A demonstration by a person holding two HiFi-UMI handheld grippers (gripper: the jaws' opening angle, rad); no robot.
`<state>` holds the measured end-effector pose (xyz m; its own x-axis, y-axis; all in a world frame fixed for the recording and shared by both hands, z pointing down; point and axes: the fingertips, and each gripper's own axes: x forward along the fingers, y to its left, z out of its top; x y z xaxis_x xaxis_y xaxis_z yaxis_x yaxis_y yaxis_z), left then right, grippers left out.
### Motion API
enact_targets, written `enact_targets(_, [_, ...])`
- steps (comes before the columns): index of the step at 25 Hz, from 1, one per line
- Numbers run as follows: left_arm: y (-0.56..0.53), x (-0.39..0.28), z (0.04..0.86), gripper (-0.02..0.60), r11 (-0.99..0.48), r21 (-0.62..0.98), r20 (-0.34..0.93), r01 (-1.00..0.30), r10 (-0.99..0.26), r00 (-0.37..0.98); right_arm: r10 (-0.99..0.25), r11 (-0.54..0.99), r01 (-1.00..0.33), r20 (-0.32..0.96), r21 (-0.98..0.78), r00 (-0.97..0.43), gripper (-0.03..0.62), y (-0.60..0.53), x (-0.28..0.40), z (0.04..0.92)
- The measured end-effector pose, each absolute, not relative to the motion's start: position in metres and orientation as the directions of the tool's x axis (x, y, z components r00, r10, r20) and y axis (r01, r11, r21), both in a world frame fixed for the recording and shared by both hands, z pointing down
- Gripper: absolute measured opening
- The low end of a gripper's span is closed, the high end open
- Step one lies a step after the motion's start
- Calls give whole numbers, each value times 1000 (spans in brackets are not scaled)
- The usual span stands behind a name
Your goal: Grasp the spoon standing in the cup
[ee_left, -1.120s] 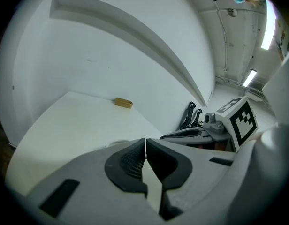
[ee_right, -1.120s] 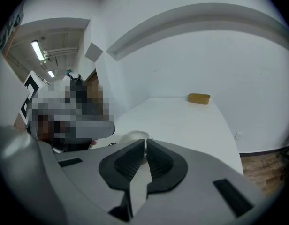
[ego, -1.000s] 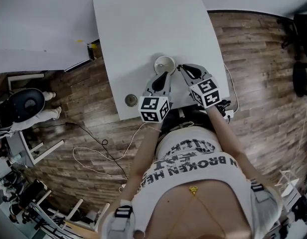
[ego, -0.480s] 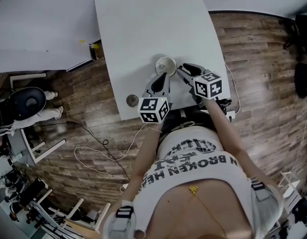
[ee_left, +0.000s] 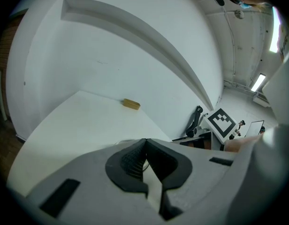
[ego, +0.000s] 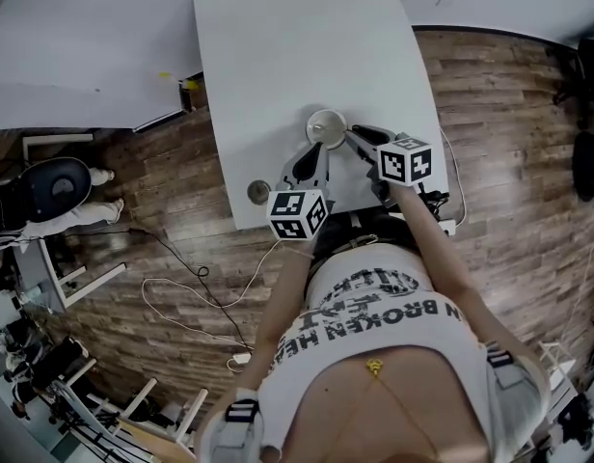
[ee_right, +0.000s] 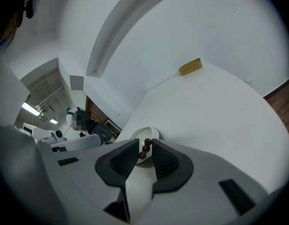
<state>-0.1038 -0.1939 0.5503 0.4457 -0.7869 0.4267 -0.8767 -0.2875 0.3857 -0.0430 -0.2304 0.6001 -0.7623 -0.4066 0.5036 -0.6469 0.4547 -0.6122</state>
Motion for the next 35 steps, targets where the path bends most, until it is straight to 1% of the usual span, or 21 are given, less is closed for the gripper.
enact_targets(2, [-193,-106,551,-2,-282,386,427,-878,-789,441,-407,454,-650,508,-609,-759,70,-230,-44,600])
enact_targets(3, [-192,-107,551,-2,-280,387,428,-879,-790,440,-408,455,-653,511,-605,-757,48,-230,-44,601])
enact_targets(4, [-192,-107,551,-2,-278,388,428,-879,-790,439,-407,457,-656,514,-601,-755,46,-230,-44,601])
enact_targets(19, [-190,-107,554,-2,-250,406,436,-879,-793,426,-395,498,-656,526,-567,-753,46,-229,-42,594])
enact_targets(35, [-194,-107,553,-2,-239,412,433,-879,-798,420,-423,518,-629,465,-580,-777,46,-235,-32,559])
